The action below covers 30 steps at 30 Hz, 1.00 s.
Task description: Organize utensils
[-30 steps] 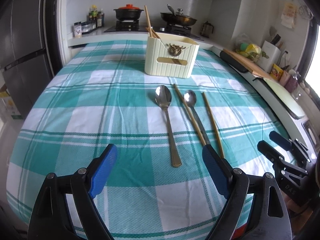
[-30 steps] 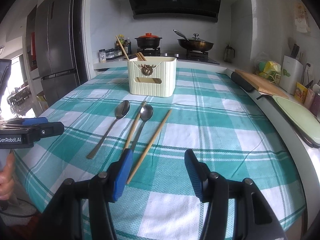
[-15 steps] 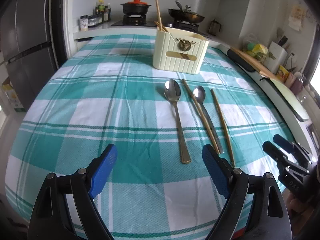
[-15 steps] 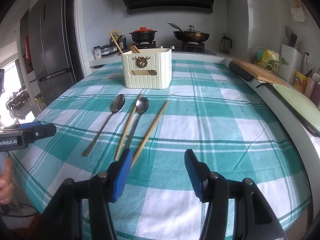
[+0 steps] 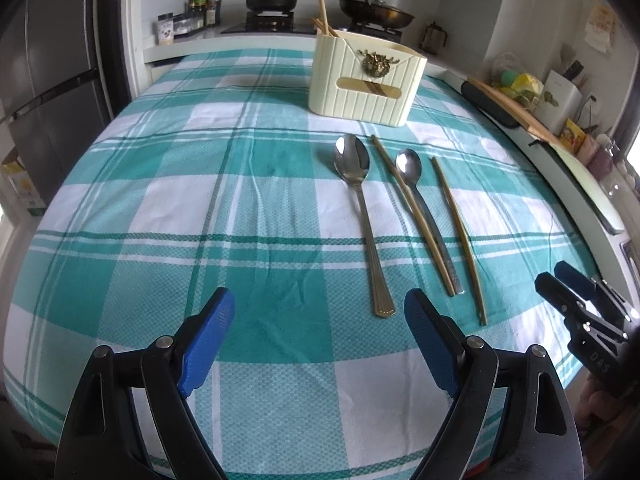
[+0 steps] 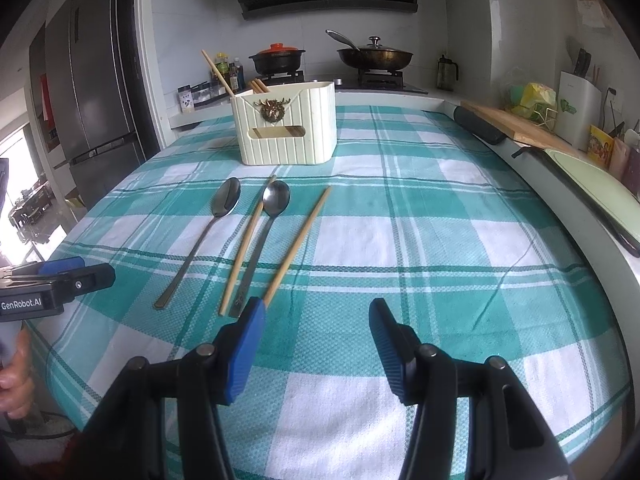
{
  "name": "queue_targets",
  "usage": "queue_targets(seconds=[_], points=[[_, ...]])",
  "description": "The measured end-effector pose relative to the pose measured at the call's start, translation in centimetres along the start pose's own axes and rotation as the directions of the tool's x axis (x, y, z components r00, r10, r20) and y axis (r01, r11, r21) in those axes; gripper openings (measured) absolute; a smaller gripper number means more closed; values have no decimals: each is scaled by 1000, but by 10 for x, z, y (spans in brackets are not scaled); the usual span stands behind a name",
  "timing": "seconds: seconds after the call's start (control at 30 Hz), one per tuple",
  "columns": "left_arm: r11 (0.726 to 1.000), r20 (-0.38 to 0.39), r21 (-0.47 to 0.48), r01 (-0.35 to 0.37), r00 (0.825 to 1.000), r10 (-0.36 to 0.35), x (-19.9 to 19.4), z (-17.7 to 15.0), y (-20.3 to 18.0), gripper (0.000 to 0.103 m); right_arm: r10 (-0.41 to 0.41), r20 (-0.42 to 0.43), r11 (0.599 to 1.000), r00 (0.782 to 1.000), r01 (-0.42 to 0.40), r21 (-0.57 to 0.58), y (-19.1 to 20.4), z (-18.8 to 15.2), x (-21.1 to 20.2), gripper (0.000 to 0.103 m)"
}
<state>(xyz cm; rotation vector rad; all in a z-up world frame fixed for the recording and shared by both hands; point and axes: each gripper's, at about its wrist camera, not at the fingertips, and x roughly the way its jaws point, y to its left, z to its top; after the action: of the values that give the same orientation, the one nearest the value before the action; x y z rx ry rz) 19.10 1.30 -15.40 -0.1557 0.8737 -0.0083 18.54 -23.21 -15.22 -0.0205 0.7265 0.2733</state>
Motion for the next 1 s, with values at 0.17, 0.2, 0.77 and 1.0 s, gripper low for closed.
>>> queue_targets(seconds=[0.17,0.2,0.77,1.0], points=[[1000,-29,-5,4,1000,-4,8,1,1,88,2,-16,1000,1000,-2,2,0,-1,4,55],[1000,-35,-2,6,999,-6,9,1,-1,88,3,-17,1000,1000,-3,3,0,-1,5,55],[994,-86,102,41,996,-32,54,42,-21,88,37,-54,999,998,-36,21,-10,20,21,55],[996,-114,82,-23,993,32,90,57,-18,87,102,-139,994,985,-96,52,-15,58,73,54]])
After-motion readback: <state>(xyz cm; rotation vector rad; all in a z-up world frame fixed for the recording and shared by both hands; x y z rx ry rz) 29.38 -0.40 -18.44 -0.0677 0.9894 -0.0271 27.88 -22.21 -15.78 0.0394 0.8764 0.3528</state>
